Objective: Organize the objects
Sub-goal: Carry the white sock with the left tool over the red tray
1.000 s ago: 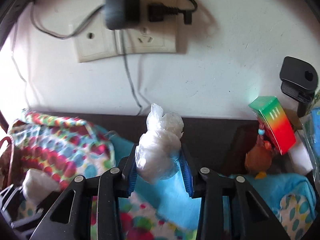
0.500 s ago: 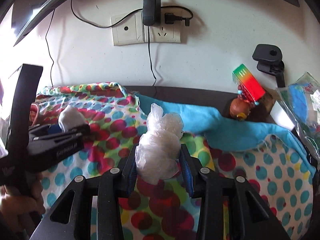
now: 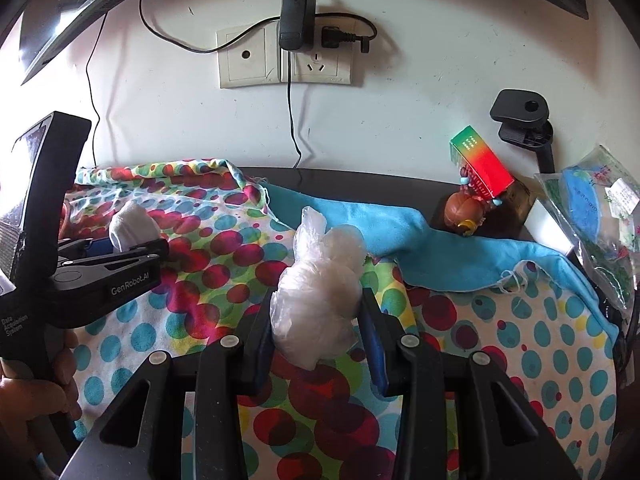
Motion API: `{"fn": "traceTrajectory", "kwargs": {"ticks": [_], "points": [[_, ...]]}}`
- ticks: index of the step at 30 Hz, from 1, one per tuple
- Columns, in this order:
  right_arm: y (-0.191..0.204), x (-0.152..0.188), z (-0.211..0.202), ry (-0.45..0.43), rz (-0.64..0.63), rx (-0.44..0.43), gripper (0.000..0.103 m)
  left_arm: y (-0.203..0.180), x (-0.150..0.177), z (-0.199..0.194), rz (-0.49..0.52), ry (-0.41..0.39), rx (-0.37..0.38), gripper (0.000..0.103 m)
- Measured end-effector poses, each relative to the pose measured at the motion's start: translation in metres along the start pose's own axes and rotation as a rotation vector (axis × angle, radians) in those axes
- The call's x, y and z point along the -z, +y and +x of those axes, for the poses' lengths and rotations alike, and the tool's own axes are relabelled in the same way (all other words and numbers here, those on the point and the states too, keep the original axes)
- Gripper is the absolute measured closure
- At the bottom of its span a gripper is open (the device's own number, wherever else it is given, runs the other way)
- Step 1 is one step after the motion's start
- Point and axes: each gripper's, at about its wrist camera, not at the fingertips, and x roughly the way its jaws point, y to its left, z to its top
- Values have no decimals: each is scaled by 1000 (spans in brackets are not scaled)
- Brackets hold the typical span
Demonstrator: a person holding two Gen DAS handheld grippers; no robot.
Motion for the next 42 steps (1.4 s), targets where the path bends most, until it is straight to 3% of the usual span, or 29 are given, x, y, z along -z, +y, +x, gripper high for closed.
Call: {"fn": "traceTrajectory", "kwargs": {"ticks": [21, 36, 42], "points": [[4, -1, 3, 19, -10, -4, 67, 16, 3, -2, -52, 35, -40, 57], [6, -2, 5, 35, -20, -2, 66, 32, 8, -58, 26, 2, -50, 57], [8, -2, 6, 39, -24, 1, 66, 60, 9, -92, 33, -14, -49, 57]]}}
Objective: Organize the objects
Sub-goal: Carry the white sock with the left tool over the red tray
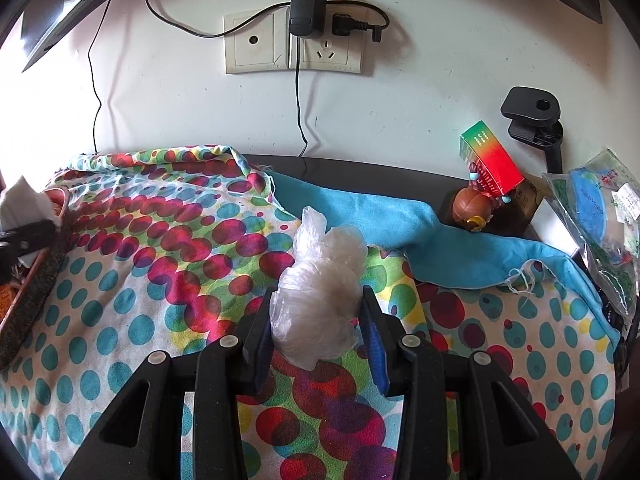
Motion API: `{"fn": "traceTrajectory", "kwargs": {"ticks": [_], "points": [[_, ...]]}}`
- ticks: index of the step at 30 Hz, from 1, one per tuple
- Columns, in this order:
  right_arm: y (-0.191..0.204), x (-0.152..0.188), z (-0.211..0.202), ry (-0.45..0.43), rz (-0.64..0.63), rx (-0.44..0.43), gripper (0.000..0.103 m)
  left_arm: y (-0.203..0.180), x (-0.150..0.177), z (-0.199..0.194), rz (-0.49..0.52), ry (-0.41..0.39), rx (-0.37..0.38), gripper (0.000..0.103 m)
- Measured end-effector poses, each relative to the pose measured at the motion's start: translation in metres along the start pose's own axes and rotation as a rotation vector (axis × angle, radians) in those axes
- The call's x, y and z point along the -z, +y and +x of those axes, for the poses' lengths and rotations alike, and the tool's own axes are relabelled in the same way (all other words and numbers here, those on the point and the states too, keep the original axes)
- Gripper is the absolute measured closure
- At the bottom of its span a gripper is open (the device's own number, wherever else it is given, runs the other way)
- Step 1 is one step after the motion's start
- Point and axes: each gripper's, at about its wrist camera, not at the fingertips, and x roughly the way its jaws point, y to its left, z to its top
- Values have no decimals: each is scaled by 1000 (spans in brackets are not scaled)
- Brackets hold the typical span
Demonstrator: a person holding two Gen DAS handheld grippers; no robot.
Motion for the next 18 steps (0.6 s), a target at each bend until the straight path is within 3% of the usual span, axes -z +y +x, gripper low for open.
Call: {"fn": "traceTrajectory", "kwargs": {"ticks": [11, 18], "points": [[2, 0, 1, 8, -7, 6, 66, 97, 30, -28, -88, 40, -84, 57], [5, 0, 2, 12, -32, 13, 66, 124, 58, -35, -106, 58, -72, 57]]}}
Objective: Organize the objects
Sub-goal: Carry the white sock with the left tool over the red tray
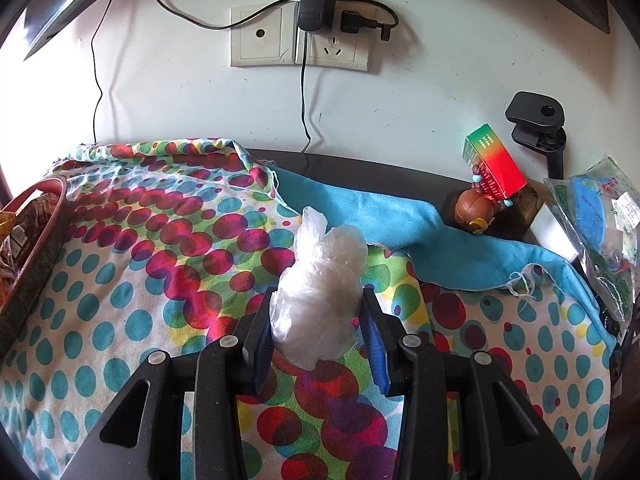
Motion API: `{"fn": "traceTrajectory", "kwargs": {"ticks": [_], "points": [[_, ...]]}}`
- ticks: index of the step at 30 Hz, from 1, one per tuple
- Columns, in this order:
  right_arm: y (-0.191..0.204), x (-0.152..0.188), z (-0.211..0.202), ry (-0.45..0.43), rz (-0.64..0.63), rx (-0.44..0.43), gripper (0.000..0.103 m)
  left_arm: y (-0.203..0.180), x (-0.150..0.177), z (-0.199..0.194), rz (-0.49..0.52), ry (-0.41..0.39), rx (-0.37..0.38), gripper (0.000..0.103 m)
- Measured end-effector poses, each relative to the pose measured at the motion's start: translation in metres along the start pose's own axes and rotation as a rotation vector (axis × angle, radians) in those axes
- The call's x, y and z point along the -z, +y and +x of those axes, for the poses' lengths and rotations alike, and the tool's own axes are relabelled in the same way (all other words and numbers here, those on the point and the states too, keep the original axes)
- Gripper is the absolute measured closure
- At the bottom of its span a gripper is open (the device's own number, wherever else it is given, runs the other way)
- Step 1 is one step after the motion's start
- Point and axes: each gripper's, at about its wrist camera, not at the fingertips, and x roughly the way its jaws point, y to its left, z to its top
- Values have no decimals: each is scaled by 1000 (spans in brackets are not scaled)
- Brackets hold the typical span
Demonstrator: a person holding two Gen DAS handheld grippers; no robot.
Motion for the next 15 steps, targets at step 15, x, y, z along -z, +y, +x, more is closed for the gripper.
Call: {"fn": "traceTrajectory", "kwargs": {"ticks": [15], "points": [[2, 0, 1, 6, -12, 7, 66, 52, 13, 18, -127, 40, -44, 57]]}}
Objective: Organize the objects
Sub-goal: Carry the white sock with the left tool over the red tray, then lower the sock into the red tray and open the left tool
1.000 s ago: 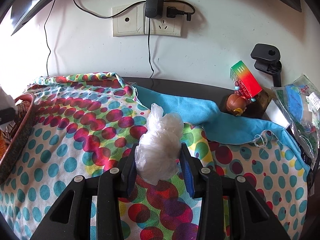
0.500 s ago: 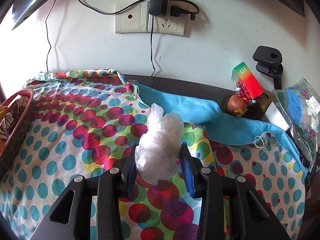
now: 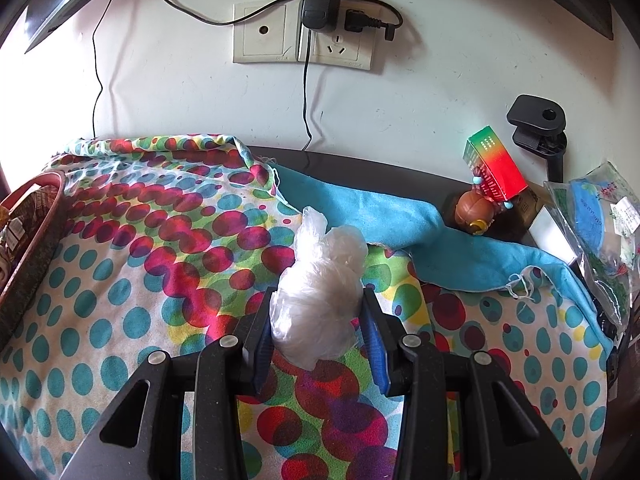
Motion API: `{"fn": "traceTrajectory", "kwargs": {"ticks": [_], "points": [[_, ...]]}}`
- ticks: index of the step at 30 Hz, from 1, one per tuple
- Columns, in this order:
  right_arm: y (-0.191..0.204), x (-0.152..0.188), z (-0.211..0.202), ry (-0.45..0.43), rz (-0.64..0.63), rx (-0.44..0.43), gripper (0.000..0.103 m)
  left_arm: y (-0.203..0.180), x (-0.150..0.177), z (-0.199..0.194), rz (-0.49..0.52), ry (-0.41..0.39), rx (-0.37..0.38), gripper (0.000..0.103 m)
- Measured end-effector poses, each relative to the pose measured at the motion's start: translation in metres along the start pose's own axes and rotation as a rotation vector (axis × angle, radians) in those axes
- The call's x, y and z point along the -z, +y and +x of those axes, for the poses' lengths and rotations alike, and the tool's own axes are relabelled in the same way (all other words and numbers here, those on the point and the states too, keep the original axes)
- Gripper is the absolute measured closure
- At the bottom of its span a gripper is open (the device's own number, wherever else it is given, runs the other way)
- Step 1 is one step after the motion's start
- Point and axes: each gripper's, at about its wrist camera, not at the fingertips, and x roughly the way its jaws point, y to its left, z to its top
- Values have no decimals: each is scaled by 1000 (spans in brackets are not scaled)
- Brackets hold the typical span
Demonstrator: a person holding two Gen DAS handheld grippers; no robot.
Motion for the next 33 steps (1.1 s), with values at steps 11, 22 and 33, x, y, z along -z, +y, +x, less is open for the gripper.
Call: {"fn": "traceTrajectory", "kwargs": {"ticks": [11, 22, 33], "points": [[0, 0, -1, 0, -15, 7, 66, 13, 8, 1, -28, 14, -2, 57], [2, 0, 2, 8, -23, 6, 66, 12, 20, 3, -45, 46, 22, 55], [6, -2, 2, 15, -35, 17, 66, 2, 26, -28, 50, -62, -23, 40]]}}
